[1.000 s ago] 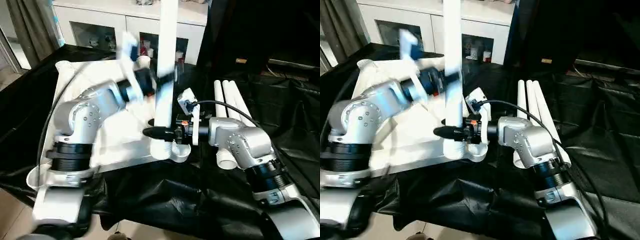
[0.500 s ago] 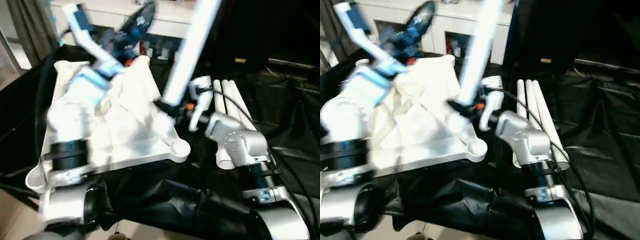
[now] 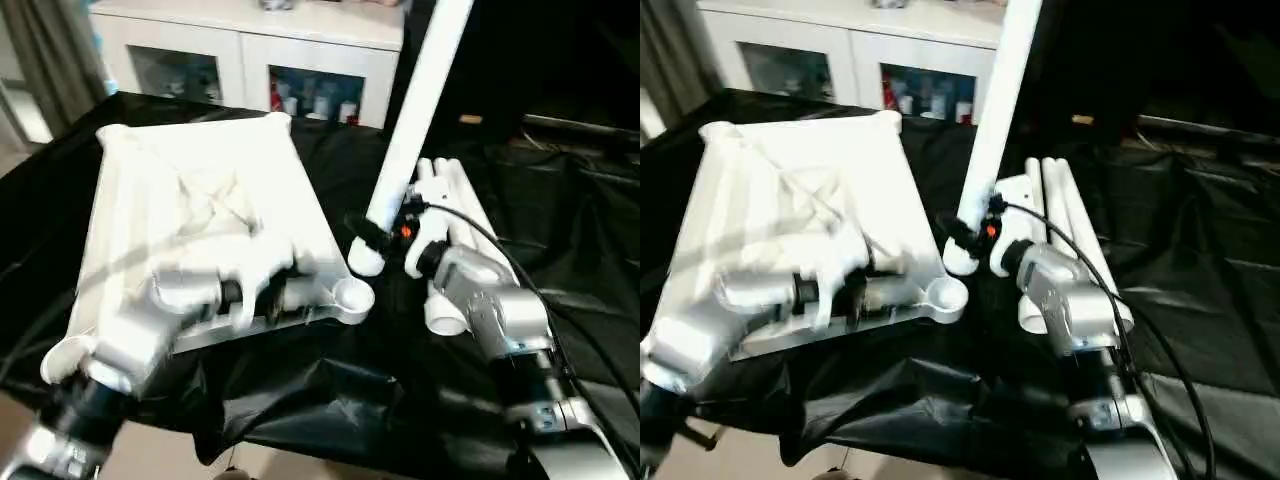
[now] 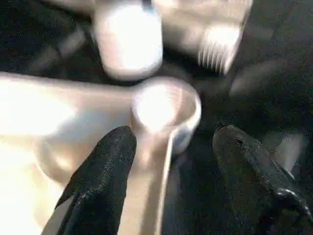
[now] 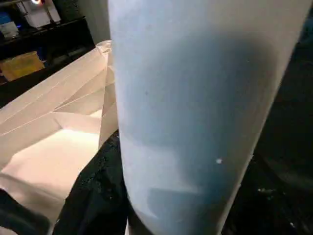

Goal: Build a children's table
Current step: Move to table

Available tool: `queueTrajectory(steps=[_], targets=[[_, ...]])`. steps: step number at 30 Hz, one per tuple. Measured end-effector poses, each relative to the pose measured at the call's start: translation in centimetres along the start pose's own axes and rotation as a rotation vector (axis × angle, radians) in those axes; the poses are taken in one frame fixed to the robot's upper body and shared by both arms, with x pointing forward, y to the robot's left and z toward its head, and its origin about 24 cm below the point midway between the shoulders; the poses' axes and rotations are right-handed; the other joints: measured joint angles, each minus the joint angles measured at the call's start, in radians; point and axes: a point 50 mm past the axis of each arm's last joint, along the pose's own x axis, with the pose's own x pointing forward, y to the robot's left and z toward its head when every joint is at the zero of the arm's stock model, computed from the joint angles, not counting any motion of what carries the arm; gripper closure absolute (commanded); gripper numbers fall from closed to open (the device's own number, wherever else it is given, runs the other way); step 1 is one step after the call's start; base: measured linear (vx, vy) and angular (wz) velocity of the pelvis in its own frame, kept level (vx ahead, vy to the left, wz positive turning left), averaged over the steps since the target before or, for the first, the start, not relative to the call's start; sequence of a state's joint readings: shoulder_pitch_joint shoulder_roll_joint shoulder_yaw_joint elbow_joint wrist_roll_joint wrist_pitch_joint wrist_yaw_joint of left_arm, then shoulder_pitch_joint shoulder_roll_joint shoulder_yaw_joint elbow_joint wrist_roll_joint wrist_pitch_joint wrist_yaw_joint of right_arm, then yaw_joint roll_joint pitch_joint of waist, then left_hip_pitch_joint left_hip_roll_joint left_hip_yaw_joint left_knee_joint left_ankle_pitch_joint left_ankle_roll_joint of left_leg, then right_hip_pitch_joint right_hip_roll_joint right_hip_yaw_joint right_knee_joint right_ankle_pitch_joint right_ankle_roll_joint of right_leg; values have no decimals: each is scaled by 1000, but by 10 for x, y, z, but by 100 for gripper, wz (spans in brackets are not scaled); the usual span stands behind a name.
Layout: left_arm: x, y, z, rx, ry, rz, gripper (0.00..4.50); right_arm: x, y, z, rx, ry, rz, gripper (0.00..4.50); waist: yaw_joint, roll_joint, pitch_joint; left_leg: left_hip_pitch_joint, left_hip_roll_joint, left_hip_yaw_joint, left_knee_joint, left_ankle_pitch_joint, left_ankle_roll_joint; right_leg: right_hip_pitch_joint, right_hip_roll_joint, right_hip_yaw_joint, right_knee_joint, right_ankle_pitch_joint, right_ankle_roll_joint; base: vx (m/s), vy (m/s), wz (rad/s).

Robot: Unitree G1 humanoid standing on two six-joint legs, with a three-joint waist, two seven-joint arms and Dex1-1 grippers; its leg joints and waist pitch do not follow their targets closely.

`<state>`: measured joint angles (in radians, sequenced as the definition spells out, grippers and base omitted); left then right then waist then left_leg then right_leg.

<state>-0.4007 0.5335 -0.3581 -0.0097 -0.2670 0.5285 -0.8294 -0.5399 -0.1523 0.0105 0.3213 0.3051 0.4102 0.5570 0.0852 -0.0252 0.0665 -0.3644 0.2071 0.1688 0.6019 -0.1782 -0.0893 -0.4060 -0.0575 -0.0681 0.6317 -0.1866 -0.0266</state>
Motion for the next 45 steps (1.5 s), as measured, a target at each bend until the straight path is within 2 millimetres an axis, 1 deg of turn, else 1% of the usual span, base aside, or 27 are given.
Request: queueTrajectory(steps=[3, 6, 7, 9, 10, 11, 20, 21, 23, 24, 26, 27, 30, 31, 32, 36, 39, 41, 45], targets=[[-1, 4, -9, 28, 47, 26, 154, -1, 7, 1, -16, -10, 46, 259, 0, 0, 0, 1, 0, 0, 0, 0, 0, 0, 0, 0, 0, 0, 0, 0, 0, 0], [-5, 7, -19, 32, 93, 35, 154, -1, 13, -2, -22, 0, 78, 259, 1, 1, 0, 1, 0, 0, 0, 0, 0, 0, 0, 0, 0, 0, 0, 0, 0, 0], [-5, 6, -21, 29, 103, 33, 172, -1, 13, -2, -20, 4, 78, 259, 1, 1, 0, 1, 0, 0, 0, 0, 0, 0, 0, 0, 0, 0, 0, 0, 0, 0], [-6, 6, -23, 25, 111, 31, 189, -1, 13, -2, -20, 5, 79, 259, 4, 1, 0, 1, 0, 0, 0, 0, 0, 0, 0, 0, 0, 0, 0, 0, 0, 0], [-6, 6, -23, 26, 111, 32, 210, -1, 14, -1, -22, 3, 81, 259, 5, 1, 0, 1, 0, 0, 0, 0, 0, 0, 0, 0, 0, 0, 0, 0, 0, 0], [-7, 6, -23, 29, 110, 32, 210, -1, 14, -1, -24, 3, 85, 259, 5, 1, 0, 1, 0, 0, 0, 0, 0, 0, 0, 0, 0, 0, 0, 0, 0, 0], [-10, 8, -27, 15, 104, 30, 289, -2, 17, -3, -34, 26, 113, 259, 2, 1, 0, 1, 0, 0, 0, 0, 0, 0, 0, 1, 0, 0, 0, 0, 0, 0], [-11, 8, -28, 13, 102, 28, 289, -1, 17, -3, -33, 30, 115, 259, 2, 1, 0, 1, 0, 0, 0, 0, 0, 0, 0, 1, 0, 0, 0, 0, 0, 0], [-11, 9, -28, 10, 101, 27, 314, -1, 18, -4, -32, 36, 121, 259, 2, 1, 0, 1, 0, 0, 0, 0, 0, 0, 0, 1, 0, 0, 0, 0, 0, 0], [-12, 9, -28, 9, 99, 25, 319, -1, 18, -4, -32, 38, 124, 259, 2, 1, 0, 2, 0, 0, 0, 0, 0, 1, 0, 1, 0, 0, 0, 0, 0, 0], [-12, 10, -29, 7, 97, 21, 347, -1, 18, -5, -32, 39, 128, 259, 2, 1, 0, 2, 0, 0, 0, 0, 0, 1, 0, 1, 0, 0, 0, 0, 0, 0], [-13, 10, -29, 7, 96, 19, 347, -2, 18, -4, -33, 40, 127, 259, 2, 1, 0, 2, 0, 0, 0, 0, 0, 1, 0, 1, 0, 0, 0, 0, 0, 0], [-14, 10, -29, 11, 97, 20, 371, -2, 17, -4, -35, 42, 125, 259, 2, 1, 0, 2, 0, 0, 0, 0, 0, 1, 0, 1, 0, 0, 0, 0, 0, 0], [-14, 11, -29, 12, 97, 19, 393, -2, 17, -4, -35, 43, 125, 259, 2, 1, 0, 2, 0, 0, 0, 0, 0, 1, 0, 1, 0, 0, 0, 0, 0, 0], [-14, 11, -30, 14, 97, 18, 393, -2, 17, -5, -35, 44, 126, 259, 2, 1, 0, 2, 0, 0, 0, 0, 0, 1, 0, 1, 0, 0, 0, 0, 0, 0], [-14, 11, -30, 25, 101, 7, 432, -2, 19, -6, -36, 54, 140, 259, 1, 1, 0, 2, 0, 0, 0, 0, 0, 1, 0, 1, 0, 0, 0, 0, 0, 0], [-15, 11, -31, 43, 106, -1, 447, -1, 21, -8, -34, 70, 156, 259, -3, 1, 0, 2, 0, 0, 0, 0, 0, 1, 0, 2, 0, 0, 0, 0, 0, 0], [-15, 11, -31, 50, 106, -6, 449, -1, 22, -9, -35, 85, 167, 259, -9, 1, 0, 3, 0, 0, -1, 0, 0, 1, 0, 2, 0, 0, 0, 0, 0, 0], [-15, 12, -32, 48, 110, -7, 450, -1, 22, -12, -41, 114, 173, 259, -13, 1, 0, 6, 0, 0, -2, 0, 0, 2, 0, 2, 0, 0, 0, 0, 0, 0]])
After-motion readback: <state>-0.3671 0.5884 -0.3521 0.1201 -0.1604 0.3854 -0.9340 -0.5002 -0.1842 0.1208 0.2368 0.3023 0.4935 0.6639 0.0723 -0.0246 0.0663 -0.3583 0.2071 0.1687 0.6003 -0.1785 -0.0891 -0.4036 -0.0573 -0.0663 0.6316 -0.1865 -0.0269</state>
